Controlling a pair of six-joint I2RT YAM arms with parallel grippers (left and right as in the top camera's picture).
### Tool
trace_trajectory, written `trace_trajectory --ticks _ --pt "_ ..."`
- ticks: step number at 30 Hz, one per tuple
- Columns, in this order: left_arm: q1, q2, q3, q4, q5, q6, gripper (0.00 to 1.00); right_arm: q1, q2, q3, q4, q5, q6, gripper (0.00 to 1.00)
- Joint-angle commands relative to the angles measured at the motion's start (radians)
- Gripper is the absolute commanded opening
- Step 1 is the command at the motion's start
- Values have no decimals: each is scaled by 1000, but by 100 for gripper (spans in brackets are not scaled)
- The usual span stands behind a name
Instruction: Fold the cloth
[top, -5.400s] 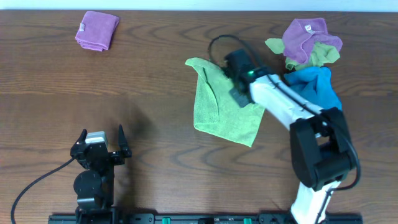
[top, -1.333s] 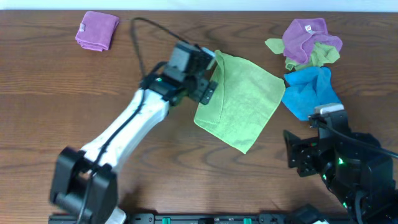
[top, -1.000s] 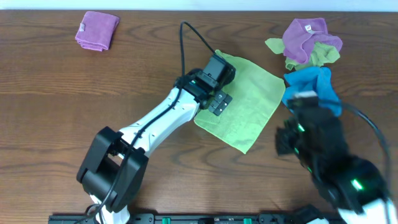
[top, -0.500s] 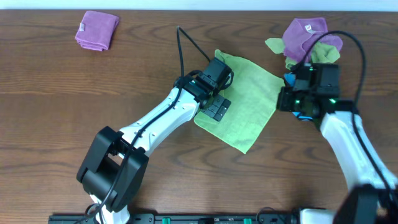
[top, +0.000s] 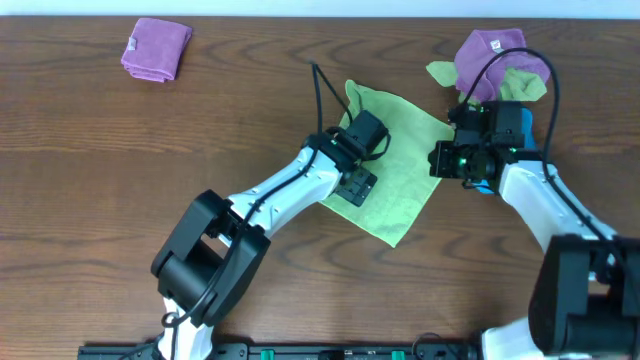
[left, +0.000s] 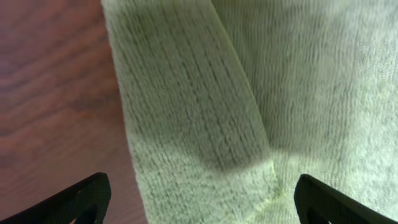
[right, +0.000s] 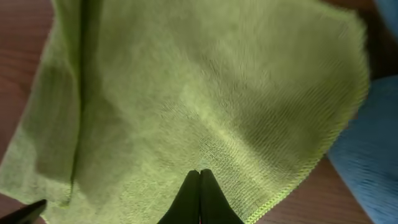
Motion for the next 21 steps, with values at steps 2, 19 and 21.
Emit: trace_trajectory --ticks 2,19,21 --pt "-17 4 15 6 -127 -26 96 8 44 5 11 -34 -14 1" --pt "-63 32 16 -9 -166 -26 98 10 75 5 45 -8 -14 1" --pt "-78 32 16 -18 -165 -26 98 10 75 5 46 4 -14 1"
